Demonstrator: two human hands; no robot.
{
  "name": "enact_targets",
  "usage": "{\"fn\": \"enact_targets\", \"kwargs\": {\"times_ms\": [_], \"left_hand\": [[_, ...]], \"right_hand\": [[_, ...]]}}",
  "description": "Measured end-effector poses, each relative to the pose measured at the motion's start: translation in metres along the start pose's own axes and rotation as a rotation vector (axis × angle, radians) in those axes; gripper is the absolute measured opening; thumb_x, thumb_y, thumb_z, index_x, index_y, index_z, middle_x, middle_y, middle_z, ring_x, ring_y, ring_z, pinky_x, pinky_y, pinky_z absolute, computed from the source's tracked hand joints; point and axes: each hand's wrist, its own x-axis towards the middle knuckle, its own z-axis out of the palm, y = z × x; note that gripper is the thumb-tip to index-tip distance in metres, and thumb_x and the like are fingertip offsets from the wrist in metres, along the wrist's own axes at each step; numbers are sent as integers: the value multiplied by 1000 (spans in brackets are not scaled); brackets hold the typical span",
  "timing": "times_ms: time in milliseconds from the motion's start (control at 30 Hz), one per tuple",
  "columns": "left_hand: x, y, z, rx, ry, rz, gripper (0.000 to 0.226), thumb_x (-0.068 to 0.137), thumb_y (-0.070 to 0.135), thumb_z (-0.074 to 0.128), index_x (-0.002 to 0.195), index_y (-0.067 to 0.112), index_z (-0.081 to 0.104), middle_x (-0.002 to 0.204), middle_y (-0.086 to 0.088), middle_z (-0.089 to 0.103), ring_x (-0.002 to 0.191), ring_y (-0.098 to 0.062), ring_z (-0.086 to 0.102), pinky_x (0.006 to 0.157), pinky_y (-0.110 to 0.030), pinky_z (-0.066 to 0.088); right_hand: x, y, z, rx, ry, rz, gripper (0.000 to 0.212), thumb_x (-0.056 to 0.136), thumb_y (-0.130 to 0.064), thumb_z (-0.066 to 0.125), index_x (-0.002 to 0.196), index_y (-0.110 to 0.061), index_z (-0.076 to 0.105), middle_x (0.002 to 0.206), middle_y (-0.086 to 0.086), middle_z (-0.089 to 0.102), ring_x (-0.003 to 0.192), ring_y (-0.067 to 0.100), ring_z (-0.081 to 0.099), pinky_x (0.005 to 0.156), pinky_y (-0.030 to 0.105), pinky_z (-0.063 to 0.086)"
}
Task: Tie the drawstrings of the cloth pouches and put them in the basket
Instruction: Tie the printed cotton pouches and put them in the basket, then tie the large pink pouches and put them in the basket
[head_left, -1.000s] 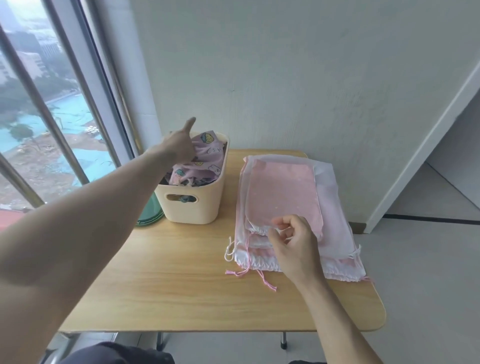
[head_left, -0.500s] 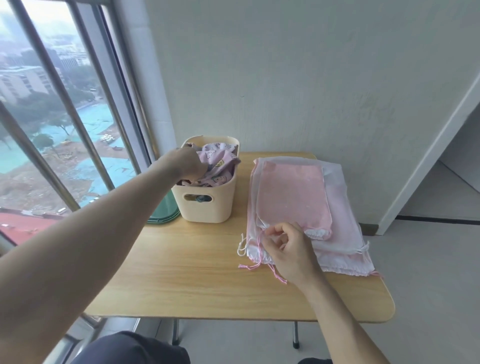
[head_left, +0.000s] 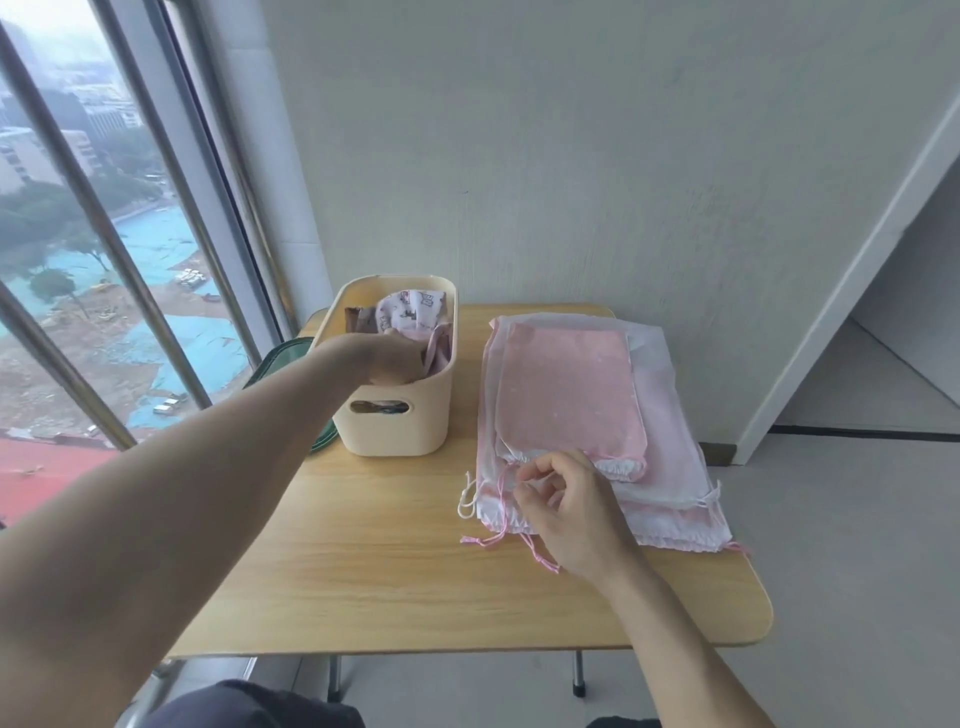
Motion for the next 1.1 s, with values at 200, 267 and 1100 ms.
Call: {"fn": "enact_targets", "kwargs": {"times_ms": [200, 267, 1100], "left_hand": [[17, -1, -1, 153, 62, -62, 45, 104, 35, 32, 145, 21, 45, 139, -15, 51, 128, -34, 46, 101, -43, 41], [15, -4, -9, 157, 251, -50, 36, 94, 29, 54, 128, 19, 58, 123, -10, 56, 119, -33, 47, 99, -46, 41], [-2, 64, 121, -170, 577, 379, 25, 91, 12, 55, 111, 17, 70, 107, -5, 67, 106, -33, 57, 84, -38, 43]], "right_hand": [[6, 3, -9, -35, 53, -45, 9, 91, -21, 71, 90, -26, 64, 102, -8, 57, 84, 7, 59, 76, 19, 49], [9, 6, -19, -48, 138, -77, 11, 90, -15, 71, 90, -24, 66, 101, -7, 57, 86, 6, 58, 76, 15, 47], [28, 37, -59, -299, 188, 57, 14, 101, -23, 60, 108, -12, 67, 103, -1, 60, 95, 14, 59, 74, 8, 38]]}}
